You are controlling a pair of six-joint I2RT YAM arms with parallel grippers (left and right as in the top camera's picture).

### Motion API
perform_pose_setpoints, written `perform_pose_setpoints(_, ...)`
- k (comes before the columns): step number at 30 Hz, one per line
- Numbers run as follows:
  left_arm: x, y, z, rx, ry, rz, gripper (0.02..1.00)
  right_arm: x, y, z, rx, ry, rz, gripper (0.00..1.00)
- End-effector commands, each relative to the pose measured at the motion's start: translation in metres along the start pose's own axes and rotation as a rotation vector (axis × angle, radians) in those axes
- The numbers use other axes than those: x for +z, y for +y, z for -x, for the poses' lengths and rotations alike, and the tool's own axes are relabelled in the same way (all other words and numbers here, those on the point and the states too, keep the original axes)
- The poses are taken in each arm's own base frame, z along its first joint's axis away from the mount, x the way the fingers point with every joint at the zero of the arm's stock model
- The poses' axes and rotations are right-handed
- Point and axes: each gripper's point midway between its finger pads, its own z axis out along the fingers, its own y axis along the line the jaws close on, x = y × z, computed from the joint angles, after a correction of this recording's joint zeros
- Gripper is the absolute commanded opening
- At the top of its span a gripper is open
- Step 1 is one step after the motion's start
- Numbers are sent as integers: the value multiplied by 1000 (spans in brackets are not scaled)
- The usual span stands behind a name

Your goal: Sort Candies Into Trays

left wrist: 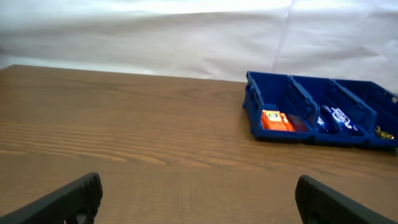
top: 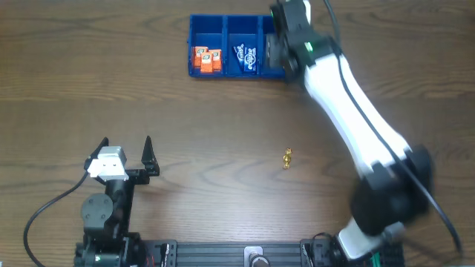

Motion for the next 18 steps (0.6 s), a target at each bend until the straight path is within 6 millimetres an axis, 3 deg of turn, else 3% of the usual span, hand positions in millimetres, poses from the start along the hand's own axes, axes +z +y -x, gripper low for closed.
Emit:
perform_pose_setpoints(1, 1, 4, -17, 4, 50, 16, 998, -31, -3, -111, 43, 178, 41, 752)
perform_pose_setpoints(5, 1, 4, -17, 4, 50, 15, 998, -27, -2, -189, 51, 349, 70, 757)
perform_pose_setpoints(9, 1, 4, -17, 4, 50, 16, 998, -15, -9, -242, 102, 477, 34, 757)
perform_pose_setpoints(12, 1, 4, -17, 4, 50, 15, 998, -7, -13, -260, 105, 504, 17, 750)
perform_pose_setpoints(18, 1, 4, -17, 4, 50, 15, 998, 1, -12, -273, 86, 544, -2, 748)
